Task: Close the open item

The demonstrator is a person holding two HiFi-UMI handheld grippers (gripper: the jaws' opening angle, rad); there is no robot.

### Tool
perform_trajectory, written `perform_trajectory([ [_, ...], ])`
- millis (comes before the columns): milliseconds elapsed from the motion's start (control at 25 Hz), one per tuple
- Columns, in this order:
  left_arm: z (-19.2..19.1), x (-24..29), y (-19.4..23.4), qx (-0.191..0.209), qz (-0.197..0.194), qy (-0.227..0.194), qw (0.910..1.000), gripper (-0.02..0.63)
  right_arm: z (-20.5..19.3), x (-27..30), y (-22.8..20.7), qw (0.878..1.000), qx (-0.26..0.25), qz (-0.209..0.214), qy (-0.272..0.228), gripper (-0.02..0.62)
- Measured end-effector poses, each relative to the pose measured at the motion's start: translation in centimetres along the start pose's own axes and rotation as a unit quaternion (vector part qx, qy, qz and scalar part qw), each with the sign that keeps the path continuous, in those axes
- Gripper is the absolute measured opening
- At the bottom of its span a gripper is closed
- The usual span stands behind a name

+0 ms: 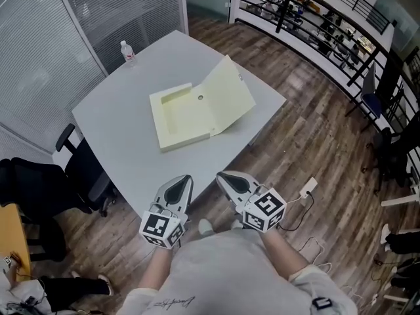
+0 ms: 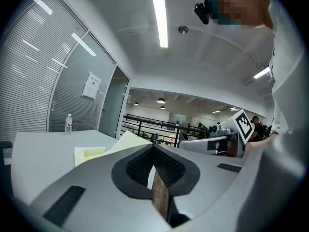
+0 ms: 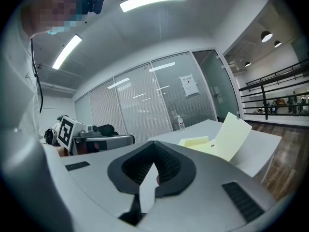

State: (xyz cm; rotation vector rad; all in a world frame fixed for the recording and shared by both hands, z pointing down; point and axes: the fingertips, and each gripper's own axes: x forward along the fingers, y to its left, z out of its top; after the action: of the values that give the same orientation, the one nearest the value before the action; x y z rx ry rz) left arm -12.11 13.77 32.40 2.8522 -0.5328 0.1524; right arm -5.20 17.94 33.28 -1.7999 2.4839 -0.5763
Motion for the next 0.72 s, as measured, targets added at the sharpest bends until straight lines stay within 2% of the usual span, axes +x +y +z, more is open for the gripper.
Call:
perform_trajectory([
  [320,-0.1,0.0,1.2,0.002,-0.027,0.005,0.9996,0.009,0.4,0.2,-0.1,0.999,0.001,-0.035,-0.012,0.021],
  [720,-0.2,2.9,2.0,0.0,-0.037,0.008,0.9993,0.009,0.7,0.9,-2.2,0.999,0.005,-0.033,-0.018,0.021],
])
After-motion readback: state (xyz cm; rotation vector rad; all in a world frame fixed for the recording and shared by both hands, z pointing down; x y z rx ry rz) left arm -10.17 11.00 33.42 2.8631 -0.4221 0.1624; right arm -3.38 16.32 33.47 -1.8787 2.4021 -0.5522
